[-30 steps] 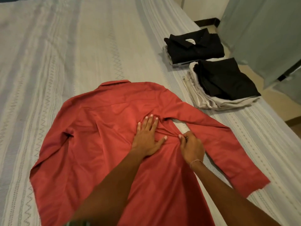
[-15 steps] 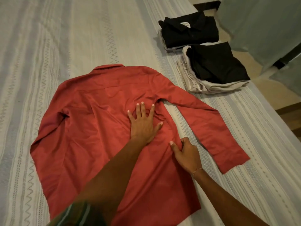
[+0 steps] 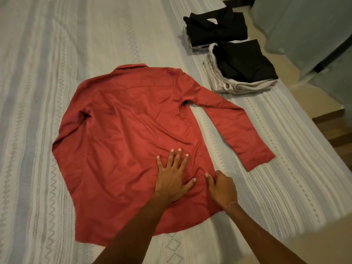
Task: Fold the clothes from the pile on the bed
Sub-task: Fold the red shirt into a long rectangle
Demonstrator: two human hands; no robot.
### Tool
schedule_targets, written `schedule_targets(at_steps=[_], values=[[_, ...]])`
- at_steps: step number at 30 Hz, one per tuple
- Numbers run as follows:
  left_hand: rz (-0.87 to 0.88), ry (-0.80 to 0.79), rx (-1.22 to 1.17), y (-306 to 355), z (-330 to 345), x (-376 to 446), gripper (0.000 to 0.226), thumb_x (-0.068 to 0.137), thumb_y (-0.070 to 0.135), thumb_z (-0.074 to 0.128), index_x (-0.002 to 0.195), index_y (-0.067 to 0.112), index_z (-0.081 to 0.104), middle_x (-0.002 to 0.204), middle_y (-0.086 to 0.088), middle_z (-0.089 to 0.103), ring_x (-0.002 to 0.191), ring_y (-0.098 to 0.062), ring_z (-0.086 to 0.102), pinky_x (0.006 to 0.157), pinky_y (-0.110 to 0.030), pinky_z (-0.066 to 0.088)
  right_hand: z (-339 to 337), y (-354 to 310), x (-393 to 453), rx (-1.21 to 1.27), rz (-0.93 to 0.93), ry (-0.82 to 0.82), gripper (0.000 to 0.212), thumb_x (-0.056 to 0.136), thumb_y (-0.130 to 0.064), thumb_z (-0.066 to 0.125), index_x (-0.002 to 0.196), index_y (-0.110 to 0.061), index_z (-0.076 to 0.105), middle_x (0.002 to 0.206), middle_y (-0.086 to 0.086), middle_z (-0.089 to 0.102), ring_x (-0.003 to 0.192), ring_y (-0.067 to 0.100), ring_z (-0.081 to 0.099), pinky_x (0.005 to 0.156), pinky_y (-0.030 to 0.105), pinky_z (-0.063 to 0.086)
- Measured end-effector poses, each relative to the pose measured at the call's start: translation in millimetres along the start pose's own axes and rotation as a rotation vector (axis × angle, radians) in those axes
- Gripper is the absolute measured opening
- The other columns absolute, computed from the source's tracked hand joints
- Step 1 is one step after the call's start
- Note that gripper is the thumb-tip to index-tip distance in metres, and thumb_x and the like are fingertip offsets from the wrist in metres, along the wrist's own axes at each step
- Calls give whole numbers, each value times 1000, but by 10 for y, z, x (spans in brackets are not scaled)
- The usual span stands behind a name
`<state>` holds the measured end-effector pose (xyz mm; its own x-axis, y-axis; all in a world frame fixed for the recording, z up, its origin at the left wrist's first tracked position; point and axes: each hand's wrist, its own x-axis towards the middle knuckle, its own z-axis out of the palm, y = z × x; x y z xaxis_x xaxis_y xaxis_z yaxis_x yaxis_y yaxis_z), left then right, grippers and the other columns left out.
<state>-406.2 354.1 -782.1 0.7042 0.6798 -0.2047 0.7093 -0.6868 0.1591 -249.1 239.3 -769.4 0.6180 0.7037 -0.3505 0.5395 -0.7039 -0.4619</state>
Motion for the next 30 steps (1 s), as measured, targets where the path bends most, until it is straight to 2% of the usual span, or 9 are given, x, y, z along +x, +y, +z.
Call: schedule_targets(at_steps=[5,8,10,11,14,18,21,26,30], values=[[-71,-121,-24,69,-115,37,113,72,95,27,160,32,-3,168,3,-15,154,-25,-15,108,-76,-7,-84,125,-194,36,36,121,42,101,-55,43,91,-16,54,75,4,63,71,28,63,62,37,49],[-52,-120,-84,23,-153,-73,114,74,93,30,161,24,4,168,0,-7,155,-24,-9,115,-69,-5,-159,230,-313,-81,75,160,35,101,-50,47,96,-16,49,77,5,63,73,31,64,61,35,43],[-105,20,-126,-122,-195,-336,89,89,75,31,151,11,36,160,-12,31,148,-30,27,120,-57,18,-134,241,-448,-210,-6,306,24,104,-38,48,101,-14,50,85,9,65,77,33,63,61,36,42],[-137,128,-103,-206,-197,-437,69,95,62,32,135,9,51,141,-16,51,131,-33,46,111,-51,34,-121,236,-486,-263,-77,377,21,104,-33,48,103,-13,53,88,10,64,79,32,61,63,38,43],[-345,367,17,-659,-212,-899,23,96,26,42,97,11,59,94,-15,61,87,-34,57,76,-44,42,87,77,-646,-345,-295,447,26,100,-32,45,100,-9,55,94,13,60,84,30,55,71,42,44],[-883,300,-62,-1245,-305,-1515,23,90,11,42,106,-1,53,103,-26,58,93,-39,55,77,-48,43,367,-243,-732,-266,-538,357,29,102,-30,41,104,-6,57,101,16,62,87,32,59,75,42,50],[-1141,169,-251,-1541,-277,-1950,34,98,21,43,119,-6,48,118,-31,55,107,-46,54,87,-53,44,580,-444,-770,-244,-590,171,43,101,-37,35,117,-6,60,123,18,62,110,36,60,93,46,52],[-897,266,-484,-1706,-65,-2218,41,104,38,43,100,-1,56,92,-20,66,84,-38,65,69,-38,45,745,-504,-769,-188,-550,-83,74,95,-62,30,148,-13,44,161,10,34,149,31,29,121,54,22],[-961,396,-641,-1678,-31,-2346,43,103,43,47,86,4,54,76,-9,59,72,-31,61,60,-33,39,713,-399,-792,-323,-438,-88,89,93,-77,23,162,-23,7,169,2,-2,156,29,-2,118,57,-7]])
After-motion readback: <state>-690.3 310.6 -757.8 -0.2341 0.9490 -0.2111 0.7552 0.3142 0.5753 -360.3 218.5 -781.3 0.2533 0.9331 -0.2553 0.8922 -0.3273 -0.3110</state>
